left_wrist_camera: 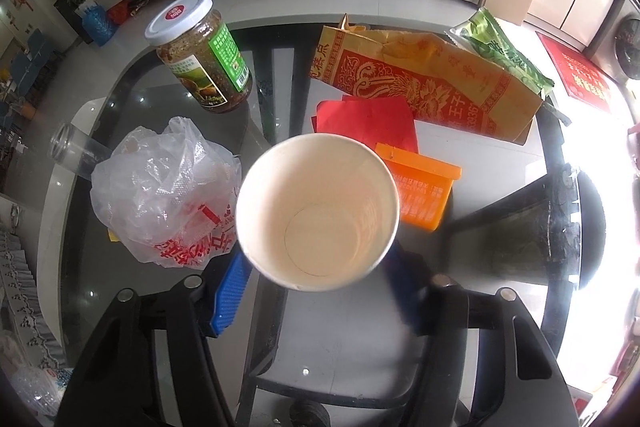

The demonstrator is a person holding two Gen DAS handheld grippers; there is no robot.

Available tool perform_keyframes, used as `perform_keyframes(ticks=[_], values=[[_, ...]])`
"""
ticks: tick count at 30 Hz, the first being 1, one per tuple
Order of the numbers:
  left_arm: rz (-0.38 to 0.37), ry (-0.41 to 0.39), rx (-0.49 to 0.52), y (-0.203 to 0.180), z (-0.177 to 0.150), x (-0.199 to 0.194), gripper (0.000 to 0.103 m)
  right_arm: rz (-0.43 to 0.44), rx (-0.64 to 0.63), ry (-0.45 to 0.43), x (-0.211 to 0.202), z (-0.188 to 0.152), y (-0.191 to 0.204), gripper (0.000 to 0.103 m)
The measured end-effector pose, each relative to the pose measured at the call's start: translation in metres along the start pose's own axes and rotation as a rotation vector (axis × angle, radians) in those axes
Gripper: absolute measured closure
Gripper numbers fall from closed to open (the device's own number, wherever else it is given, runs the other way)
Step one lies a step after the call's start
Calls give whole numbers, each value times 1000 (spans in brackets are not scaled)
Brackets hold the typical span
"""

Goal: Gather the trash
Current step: 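Close the left gripper on the paper cup's rim, then lift the paper cup with the left gripper and carry it to the bin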

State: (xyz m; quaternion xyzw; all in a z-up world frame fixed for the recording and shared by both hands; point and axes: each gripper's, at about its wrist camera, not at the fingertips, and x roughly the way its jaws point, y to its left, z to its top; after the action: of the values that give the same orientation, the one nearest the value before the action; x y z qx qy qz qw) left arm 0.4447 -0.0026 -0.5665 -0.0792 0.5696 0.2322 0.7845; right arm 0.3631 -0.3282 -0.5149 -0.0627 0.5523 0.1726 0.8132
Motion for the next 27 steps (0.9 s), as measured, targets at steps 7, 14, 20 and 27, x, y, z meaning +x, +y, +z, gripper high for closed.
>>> perform_keyframes(ticks=[7, 14, 20, 27], values=[[-10, -8, 4, -1, 0, -1, 42, 3, 3, 3, 1, -1, 2, 19], [-15, -35, 6, -3, 1, -7, 44, 0, 6, 4, 0, -4, 2, 19], [-12, -54, 14, -5, 3, -16, 44, -1, 15, 2, -1, -5, -2, 19], [-24, -58, 30, -14, 5, -25, 44, 0, 26, -13, -10, -6, -5, 19]])
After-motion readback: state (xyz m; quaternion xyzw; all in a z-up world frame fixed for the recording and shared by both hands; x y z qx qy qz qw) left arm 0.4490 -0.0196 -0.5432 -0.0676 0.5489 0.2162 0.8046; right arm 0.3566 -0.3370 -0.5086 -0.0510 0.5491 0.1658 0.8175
